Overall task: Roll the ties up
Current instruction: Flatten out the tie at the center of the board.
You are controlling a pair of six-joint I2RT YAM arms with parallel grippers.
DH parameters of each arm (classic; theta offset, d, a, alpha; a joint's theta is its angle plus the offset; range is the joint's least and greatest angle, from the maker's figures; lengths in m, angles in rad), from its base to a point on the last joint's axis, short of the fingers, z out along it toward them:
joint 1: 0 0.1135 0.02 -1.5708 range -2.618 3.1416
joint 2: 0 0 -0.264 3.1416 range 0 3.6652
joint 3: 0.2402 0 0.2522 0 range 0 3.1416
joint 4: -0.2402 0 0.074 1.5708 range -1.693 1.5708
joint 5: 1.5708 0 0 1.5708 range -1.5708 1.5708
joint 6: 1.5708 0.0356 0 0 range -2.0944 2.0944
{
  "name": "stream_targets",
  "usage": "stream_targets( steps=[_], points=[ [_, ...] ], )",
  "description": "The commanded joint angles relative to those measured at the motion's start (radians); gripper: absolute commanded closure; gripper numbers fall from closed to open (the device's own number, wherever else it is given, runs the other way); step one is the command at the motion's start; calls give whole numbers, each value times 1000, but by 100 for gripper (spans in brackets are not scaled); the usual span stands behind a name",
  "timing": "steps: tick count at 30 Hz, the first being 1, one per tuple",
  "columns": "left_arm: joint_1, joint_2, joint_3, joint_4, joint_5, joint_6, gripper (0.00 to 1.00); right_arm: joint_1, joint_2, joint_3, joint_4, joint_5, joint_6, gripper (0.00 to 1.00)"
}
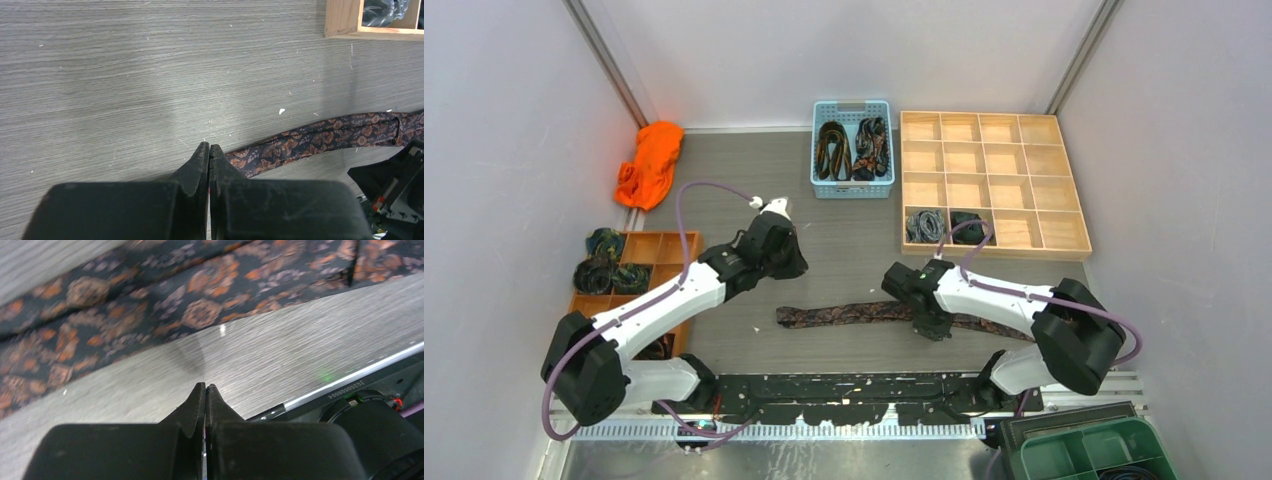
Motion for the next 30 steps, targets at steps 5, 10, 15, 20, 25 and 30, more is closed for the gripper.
stream_targets(
  steps=[5, 10, 15, 20, 25, 30],
  points=[
    [3, -54, -15, 65, 20, -2, 100, -128, -32, -51, -2, 104, 105, 99],
    [2, -59, -15, 53, 10, 2, 100, -207, 14, -17, 15, 118, 36, 99],
    [3, -77, -29, 24, -10, 7, 100, -300, 84, 20, 63, 115, -68, 99],
    [11, -100, -53, -3, -43, 6, 100, -381, 167, 52, 150, 66, -163, 99],
    [32, -90, -58, -13, -56, 12, 100, -418, 306, 151, 210, 65, -254, 98],
    [78, -51, -42, -37, -55, 34, 100, -450, 419, 277, 243, 52, -336, 99]
  ],
)
